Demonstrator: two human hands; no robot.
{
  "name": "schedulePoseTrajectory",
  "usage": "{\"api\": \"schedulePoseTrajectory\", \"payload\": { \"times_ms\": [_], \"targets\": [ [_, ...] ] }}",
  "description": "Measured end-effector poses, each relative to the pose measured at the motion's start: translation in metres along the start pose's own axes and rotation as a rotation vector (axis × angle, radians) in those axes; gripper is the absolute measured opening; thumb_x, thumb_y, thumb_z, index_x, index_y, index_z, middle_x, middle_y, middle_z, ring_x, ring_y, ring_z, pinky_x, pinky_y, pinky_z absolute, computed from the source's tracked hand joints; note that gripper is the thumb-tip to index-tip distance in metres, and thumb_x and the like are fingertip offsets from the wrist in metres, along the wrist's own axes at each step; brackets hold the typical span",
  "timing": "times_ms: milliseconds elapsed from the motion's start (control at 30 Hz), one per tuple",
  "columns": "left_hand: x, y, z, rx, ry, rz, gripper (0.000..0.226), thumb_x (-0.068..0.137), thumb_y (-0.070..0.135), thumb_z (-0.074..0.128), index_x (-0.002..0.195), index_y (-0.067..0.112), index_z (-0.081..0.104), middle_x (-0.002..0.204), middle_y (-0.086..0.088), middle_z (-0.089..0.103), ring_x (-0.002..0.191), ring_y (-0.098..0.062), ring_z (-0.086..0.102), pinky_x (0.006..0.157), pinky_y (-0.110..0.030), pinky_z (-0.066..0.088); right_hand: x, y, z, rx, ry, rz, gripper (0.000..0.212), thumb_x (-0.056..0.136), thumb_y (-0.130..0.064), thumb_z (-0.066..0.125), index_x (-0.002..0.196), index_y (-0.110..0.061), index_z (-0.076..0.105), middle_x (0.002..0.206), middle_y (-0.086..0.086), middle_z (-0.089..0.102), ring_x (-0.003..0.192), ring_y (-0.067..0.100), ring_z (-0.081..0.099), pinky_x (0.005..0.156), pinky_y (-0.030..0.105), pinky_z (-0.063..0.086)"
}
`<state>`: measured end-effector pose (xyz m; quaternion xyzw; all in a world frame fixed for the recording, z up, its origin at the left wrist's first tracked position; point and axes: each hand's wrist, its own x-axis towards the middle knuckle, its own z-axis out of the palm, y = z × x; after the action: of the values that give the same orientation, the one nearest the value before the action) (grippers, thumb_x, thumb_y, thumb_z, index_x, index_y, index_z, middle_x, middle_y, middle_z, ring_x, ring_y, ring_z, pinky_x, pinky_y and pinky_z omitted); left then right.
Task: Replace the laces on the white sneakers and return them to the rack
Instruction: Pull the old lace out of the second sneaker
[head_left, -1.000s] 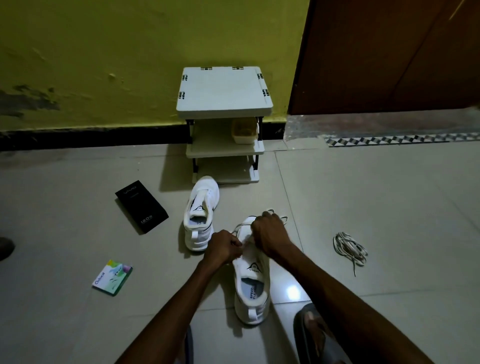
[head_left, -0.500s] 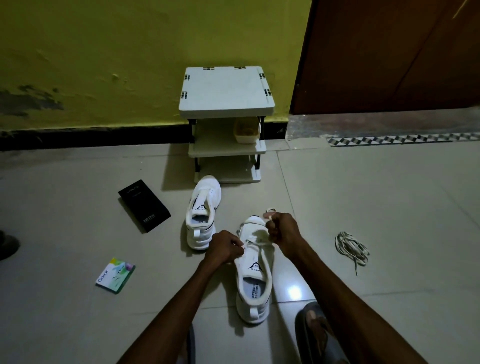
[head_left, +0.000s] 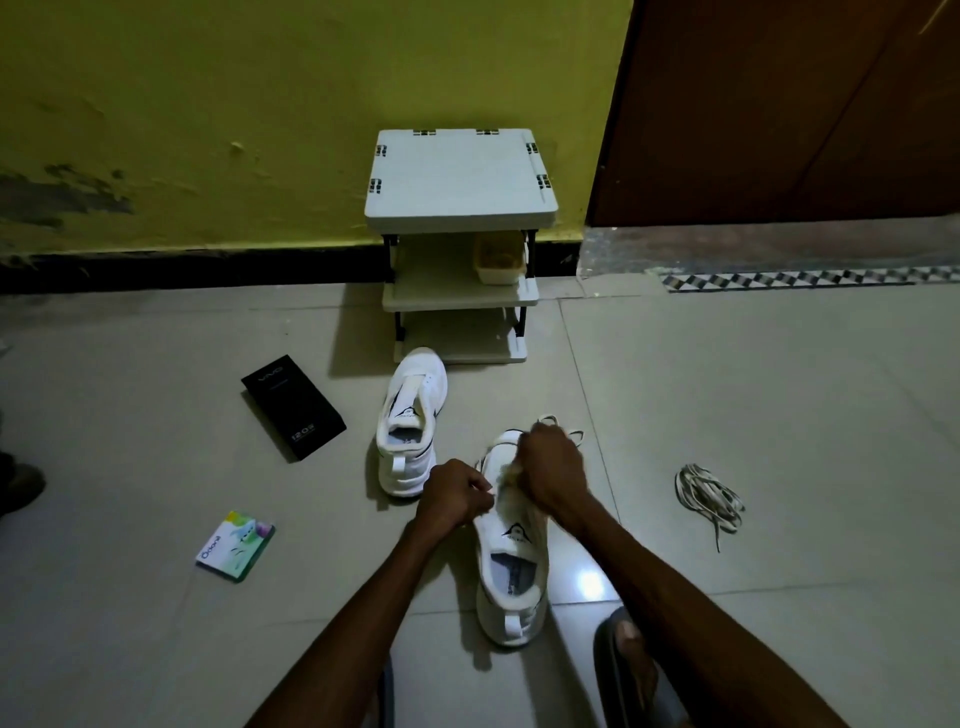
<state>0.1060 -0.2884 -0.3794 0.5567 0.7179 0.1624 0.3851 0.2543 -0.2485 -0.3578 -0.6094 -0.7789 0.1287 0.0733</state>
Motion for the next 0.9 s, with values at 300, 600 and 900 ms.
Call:
{"api": "schedulePoseTrajectory", "payload": {
  "times_ms": [300,600,900],
  "targets": [
    [0.001,0.002,0.003,0.01,-0.002,-0.034,0.023,0.074,0.015,0.074,0.096,0.015,0.079,0.092,-0.004,0.076,0.086,-0.016,0.069,0.059,-0.017,0.043,0.014,0.037,-0.027,2.155,0.088,0.824,0.027,0.08,0.01,0.034,0.066,-0.012,0.043,0.051,0.004,0.048,0.044,0.013,0.043,0.043,0.022,0.041],
    [0.0,0.001,0.003,-0.004,0.011,-0.046,0.019,0.071,0.014,0.074,0.09,0.014,0.079,0.085,-0.008,0.075,0.082,-0.02,0.07,0.064,-0.021,0.049,0.0,0.008,0.0,-0.245,-0.248,-0.096,0.022,0.091,-0.035,0.058,0.097,-0.019,0.072,0.102,0.005,0.069,0.093,0.027,0.067,0.071,0.029,0.045],
    [0.004,-0.004,0.008,0.01,0.016,-0.052,0.023,0.072,0.016,0.075,0.095,0.016,0.078,0.092,-0.006,0.075,0.089,-0.019,0.07,0.07,-0.021,0.048,0.003,0.049,-0.023,1.714,0.145,0.706,0.018,0.076,0.0,0.06,0.084,-0.015,0.065,0.079,0.001,0.06,0.066,0.018,0.057,0.058,0.022,0.047]
  ]
}}
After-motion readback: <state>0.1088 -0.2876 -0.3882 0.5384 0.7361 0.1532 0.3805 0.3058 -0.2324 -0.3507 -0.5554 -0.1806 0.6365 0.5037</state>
